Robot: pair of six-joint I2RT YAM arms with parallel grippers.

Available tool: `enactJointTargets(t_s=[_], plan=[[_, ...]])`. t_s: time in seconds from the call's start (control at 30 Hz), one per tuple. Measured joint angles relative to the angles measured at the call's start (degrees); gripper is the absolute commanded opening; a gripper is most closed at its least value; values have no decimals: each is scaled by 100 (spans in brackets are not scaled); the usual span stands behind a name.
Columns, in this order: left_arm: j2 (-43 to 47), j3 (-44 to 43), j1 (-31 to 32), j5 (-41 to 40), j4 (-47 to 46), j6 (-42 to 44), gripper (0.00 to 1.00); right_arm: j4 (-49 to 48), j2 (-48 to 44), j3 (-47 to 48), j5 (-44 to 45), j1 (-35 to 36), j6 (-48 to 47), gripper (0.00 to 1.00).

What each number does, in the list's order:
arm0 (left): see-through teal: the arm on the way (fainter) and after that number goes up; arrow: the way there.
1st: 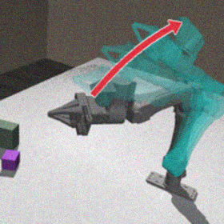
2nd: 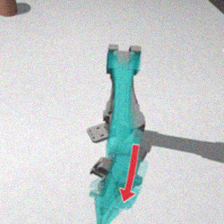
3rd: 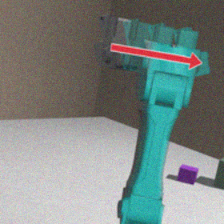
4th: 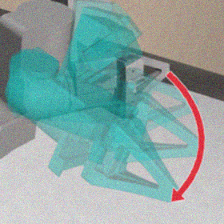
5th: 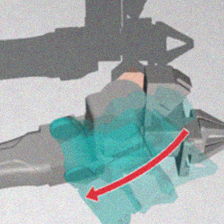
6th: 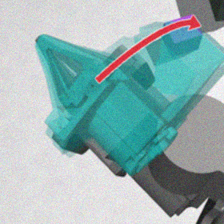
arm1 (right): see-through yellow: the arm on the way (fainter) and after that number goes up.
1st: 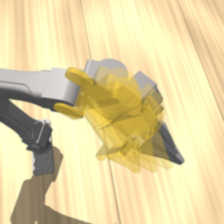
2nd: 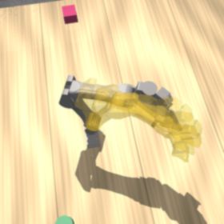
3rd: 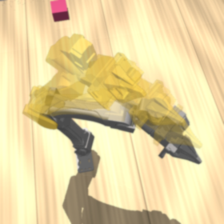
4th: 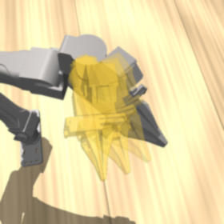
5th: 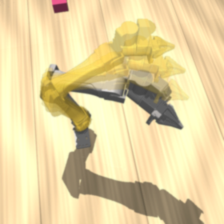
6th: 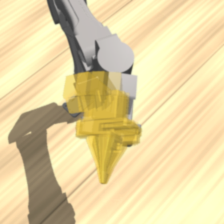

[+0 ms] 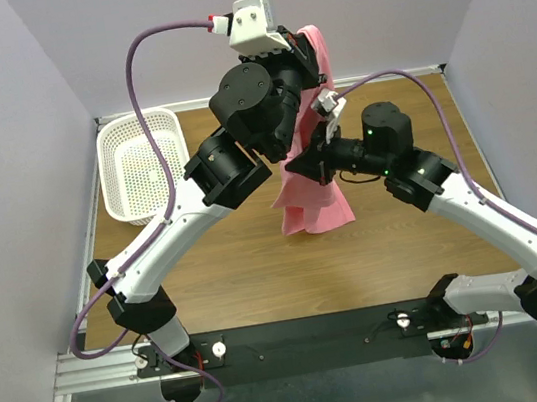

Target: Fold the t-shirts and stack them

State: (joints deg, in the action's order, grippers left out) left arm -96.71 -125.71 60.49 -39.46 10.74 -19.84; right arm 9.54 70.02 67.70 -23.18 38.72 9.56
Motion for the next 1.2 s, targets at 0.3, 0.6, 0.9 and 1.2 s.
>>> enactJointTargets(t_s=[0.3, 0.6, 0.9, 1.2], plan=[[1029, 1462, 2, -212, -302, 614, 0, 1213, -1727, 382, 348, -638, -1637, 1], [2527, 2531, 20, 1499, -846, 1469, 0, 1864, -1965, 2463, 2479, -1126, -3117, 1], [2413, 1875, 627, 4159, -890, 1788, 0, 2107, -1296, 4996, 2929, -1423, -3333, 1], [1499, 680, 2166, 4144, -780, 2087, 0, 1810, -1355, 5727, 2938, -1478, -3314, 1]])
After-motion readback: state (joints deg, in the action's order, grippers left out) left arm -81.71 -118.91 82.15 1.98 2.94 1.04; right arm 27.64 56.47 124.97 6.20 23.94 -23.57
